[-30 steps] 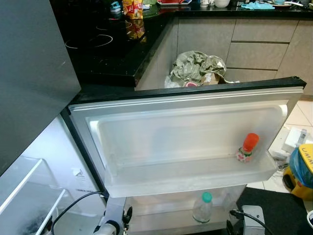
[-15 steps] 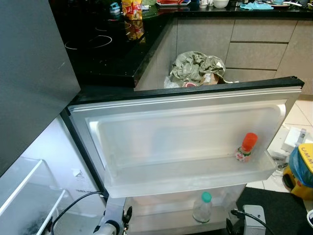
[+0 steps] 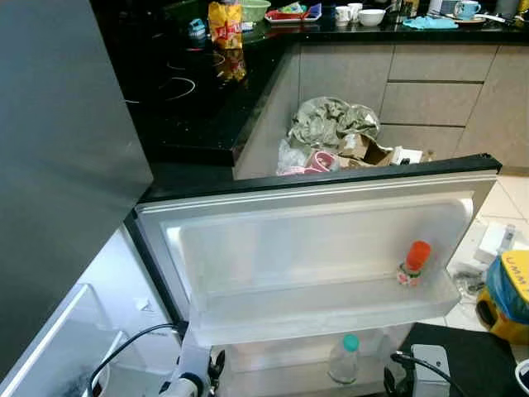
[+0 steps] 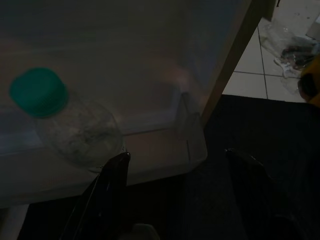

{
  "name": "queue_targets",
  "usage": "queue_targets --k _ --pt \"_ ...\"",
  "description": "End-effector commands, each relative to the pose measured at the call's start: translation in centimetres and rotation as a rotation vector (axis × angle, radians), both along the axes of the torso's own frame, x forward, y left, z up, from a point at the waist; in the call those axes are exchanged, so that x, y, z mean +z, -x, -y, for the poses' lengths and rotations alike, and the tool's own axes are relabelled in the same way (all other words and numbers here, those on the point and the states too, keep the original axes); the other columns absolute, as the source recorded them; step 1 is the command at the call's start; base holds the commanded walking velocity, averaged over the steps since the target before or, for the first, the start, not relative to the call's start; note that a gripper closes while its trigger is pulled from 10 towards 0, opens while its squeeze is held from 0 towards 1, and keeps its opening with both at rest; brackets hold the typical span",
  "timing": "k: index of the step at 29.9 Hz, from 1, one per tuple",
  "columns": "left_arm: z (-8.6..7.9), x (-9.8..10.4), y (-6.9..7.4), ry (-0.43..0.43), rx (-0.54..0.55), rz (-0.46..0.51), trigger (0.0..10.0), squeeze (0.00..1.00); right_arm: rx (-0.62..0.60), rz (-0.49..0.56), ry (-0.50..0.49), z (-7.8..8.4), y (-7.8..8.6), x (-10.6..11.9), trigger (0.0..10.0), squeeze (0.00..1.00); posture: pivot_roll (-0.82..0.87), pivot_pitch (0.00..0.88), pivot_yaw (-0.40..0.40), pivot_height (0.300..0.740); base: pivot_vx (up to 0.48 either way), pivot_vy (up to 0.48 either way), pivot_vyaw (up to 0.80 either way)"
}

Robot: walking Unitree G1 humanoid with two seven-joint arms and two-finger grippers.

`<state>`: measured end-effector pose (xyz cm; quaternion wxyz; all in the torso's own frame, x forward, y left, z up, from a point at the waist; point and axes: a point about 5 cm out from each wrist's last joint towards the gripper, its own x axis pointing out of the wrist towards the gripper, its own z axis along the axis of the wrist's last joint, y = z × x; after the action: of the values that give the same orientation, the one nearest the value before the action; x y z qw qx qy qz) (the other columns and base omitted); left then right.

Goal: Restocking fridge

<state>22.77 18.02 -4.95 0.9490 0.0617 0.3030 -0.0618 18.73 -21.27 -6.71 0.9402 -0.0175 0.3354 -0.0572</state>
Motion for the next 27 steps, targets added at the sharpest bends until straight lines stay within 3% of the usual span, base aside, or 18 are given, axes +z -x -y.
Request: queue_targets --k 1,13,27 --pt "-0.1 0.25 -0.26 0.001 0.005 0.019 10.0 0.0 -0.002 0.009 0.0 0.06 -0.03 0.05 10.0 0.0 -0.06 0.0 0.016 0.665 0.0 0.0 0.0" --pt "-0.24 0.03 0.07 -0.021 -0.019 0.004 10.0 0.0 -0.004 0.016 -0.035 -0.19 0.31 -0.07 10.0 0.0 -0.06 0.0 0.018 0.665 0.0 0.0 0.0" --pt "-0.77 0.11 0.3 0.003 0.012 0.024 10.0 0.0 0.003 0.016 -0.039 -0.35 0.62 -0.21 10.0 0.0 -0.05 0.0 0.028 0.72 0.0 0.0 0.0"
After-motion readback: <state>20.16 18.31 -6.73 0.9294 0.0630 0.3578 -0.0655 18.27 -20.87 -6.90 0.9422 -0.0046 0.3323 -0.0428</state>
